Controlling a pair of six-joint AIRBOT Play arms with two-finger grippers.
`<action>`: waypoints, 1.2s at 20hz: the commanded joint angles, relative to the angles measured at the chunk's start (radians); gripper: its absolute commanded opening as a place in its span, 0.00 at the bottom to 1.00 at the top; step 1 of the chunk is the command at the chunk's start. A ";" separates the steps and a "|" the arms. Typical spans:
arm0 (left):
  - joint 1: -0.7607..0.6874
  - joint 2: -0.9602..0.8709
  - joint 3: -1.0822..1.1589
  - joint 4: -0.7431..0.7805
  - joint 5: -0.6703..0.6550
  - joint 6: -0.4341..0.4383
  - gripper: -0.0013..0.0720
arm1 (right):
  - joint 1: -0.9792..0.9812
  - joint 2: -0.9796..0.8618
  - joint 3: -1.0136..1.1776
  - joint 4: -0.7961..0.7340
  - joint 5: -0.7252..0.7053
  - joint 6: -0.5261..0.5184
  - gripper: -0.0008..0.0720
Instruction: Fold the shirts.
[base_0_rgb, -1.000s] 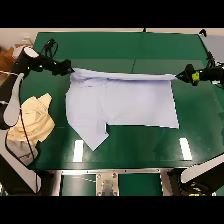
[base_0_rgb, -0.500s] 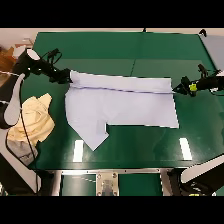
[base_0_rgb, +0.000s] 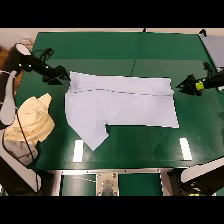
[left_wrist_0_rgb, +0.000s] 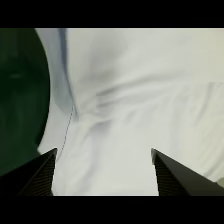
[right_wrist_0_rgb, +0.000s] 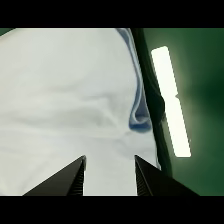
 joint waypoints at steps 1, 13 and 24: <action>0.073 0.084 -0.009 0.001 -0.211 -0.066 0.91 | -0.070 0.136 -0.066 -0.002 0.067 0.005 0.51; 0.047 0.824 -1.419 -0.236 0.357 0.079 0.62 | -0.154 0.779 -1.010 0.064 -0.259 -0.048 0.51; -0.246 0.726 -1.463 -0.463 0.676 0.123 0.05 | -0.155 0.778 -1.044 0.065 -0.274 -0.047 0.51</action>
